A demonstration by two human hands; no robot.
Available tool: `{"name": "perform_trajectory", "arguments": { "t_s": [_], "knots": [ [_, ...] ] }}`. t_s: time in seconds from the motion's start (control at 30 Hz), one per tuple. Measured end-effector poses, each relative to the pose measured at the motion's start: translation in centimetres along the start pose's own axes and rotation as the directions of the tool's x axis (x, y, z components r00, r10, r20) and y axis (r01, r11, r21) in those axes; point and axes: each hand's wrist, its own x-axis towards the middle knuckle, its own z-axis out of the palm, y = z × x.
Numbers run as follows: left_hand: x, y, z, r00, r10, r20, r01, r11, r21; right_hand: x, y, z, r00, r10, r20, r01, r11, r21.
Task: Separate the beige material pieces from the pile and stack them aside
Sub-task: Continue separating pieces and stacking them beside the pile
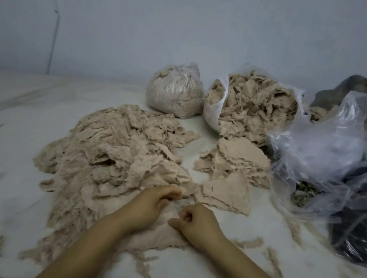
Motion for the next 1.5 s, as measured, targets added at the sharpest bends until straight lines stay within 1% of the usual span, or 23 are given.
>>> {"name": "perform_trajectory", "arguments": {
  "t_s": [0.07, 0.13, 0.2, 0.27, 0.3, 0.37, 0.43, 0.5, 0.53, 0.6, 0.67, 0.73, 0.8, 0.83, 0.9, 0.97, 1.07, 1.13, 1.2, 1.27, 1.33, 1.4, 1.5],
  "knots": [
    [-0.1, -0.6, 0.1, 0.999, 0.012, -0.037, -0.011, 1.000, 0.011, 0.0, -0.1, 0.3, 1.000, -0.023, 0.008, 0.022, 0.993, 0.114],
    [0.0, -0.8, 0.3, 0.996, -0.023, -0.091, 0.014, 0.995, -0.096, 0.2, -0.5, 0.2, 1.000, 0.028, 0.012, -0.030, 0.962, 0.272],
    [0.2, -0.4, 0.4, 0.991, -0.093, -0.100, 0.057, 0.948, -0.312, 0.5, -1.1, 0.0, 0.998, 0.061, 0.018, -0.064, 0.955, 0.288],
    [0.4, -0.4, 0.6, 0.988, -0.130, -0.079, 0.083, 0.898, -0.432, 0.8, -1.5, 0.4, 0.999, 0.013, -0.035, -0.003, 0.967, 0.256],
    [0.4, -0.5, 0.6, 0.990, -0.118, -0.078, 0.078, 0.916, -0.393, 0.8, -1.7, 0.8, 0.997, -0.003, -0.083, 0.027, 0.959, 0.283],
    [0.1, -1.3, 0.6, 0.996, -0.059, -0.062, 0.048, 0.985, -0.163, 0.6, -1.4, 1.3, 0.985, 0.043, -0.169, 0.031, 0.911, 0.410],
    [-0.3, -2.4, 0.5, 0.999, -0.026, -0.038, 0.028, 0.999, 0.044, 0.2, -0.6, 0.9, 0.962, 0.113, -0.247, 0.029, 0.861, 0.507],
    [-0.6, -3.3, 0.4, 0.999, -0.008, -0.041, 0.013, 0.991, 0.134, -0.1, 0.3, -0.5, 0.930, 0.184, -0.319, 0.055, 0.788, 0.613],
    [-0.7, -3.2, 0.4, 0.998, -0.005, -0.057, 0.012, 0.994, 0.113, -0.1, 0.7, -1.5, 0.921, 0.202, -0.334, 0.078, 0.742, 0.666],
    [-0.4, -2.3, 0.4, 0.990, -0.038, -0.136, 0.032, 0.998, -0.051, -0.2, 0.9, -3.0, 0.936, 0.190, -0.296, 0.099, 0.665, 0.740],
    [0.1, -0.7, 0.7, 0.972, -0.084, -0.221, 0.028, 0.969, -0.244, -0.4, 0.8, -3.5, 0.965, 0.145, -0.219, 0.090, 0.602, 0.793],
    [0.5, 1.4, 1.3, 0.979, -0.146, -0.144, 0.080, 0.919, -0.385, -0.5, 0.5, -3.2, 0.981, 0.112, -0.157, 0.068, 0.559, 0.826],
    [0.9, 2.6, 2.1, 0.971, -0.240, -0.018, 0.201, 0.850, -0.487, -0.6, 0.2, -2.7, 0.987, 0.101, -0.123, 0.048, 0.549, 0.834],
    [1.1, 2.9, 2.3, 0.960, -0.282, -0.003, 0.238, 0.815, -0.528, -0.6, 0.0, -2.5, 0.987, 0.110, -0.120, 0.041, 0.543, 0.838],
    [1.2, 3.5, 2.3, 0.937, -0.344, -0.063, 0.233, 0.747, -0.622, -0.7, 0.1, -2.3, 0.979, 0.147, -0.141, 0.029, 0.586, 0.810],
    [1.3, 3.4, 1.8, 0.919, -0.369, -0.142, 0.208, 0.757, -0.619, -0.9, 0.9, -2.3, 0.980, 0.151, -0.126, 0.004, 0.626, 0.780],
    [1.3, 3.2, 1.2, 0.909, -0.365, -0.203, 0.203, 0.811, -0.549, -1.4, 1.9, -2.7, 0.992, 0.129, -0.004, -0.076, 0.603, 0.794],
    [1.5, 3.5, 1.3, 0.893, -0.378, -0.242, 0.178, 0.793, -0.583, -1.4, 1.8, -3.0, 0.984, 0.179, -0.012, -0.102, 0.612, 0.784],
    [1.6, 3.9, 1.7, 0.882, -0.387, -0.270, 0.150, 0.772, -0.617, -1.1, 1.3, -2.7, 0.980, 0.195, 0.041, -0.142, 0.538, 0.831],
    [1.5, 4.1, 2.4, 0.876, -0.395, -0.278, 0.131, 0.749, -0.650, -1.0, 0.6, -2.1, 0.984, 0.128, 0.123, -0.167, 0.423, 0.891],
    [1.3, 4.2, 2.8, 0.861, -0.421, -0.286, 0.135, 0.730, -0.670, -1.3, 0.2, -1.7, 0.992, 0.106, 0.063, -0.101, 0.405, 0.909],
    [1.1, 3.9, 2.5, 0.826, -0.460, -0.324, 0.140, 0.726, -0.674, -1.4, 0.4, -1.7, 0.993, 0.119, -0.020, -0.035, 0.445, 0.895],
    [1.0, 3.1, 1.4, 0.763, -0.527, -0.375, 0.131, 0.694, -0.708, -1.6, 1.0, -1.9, 0.992, 0.122, -0.020, -0.035, 0.432, 0.901]
  ]
}}
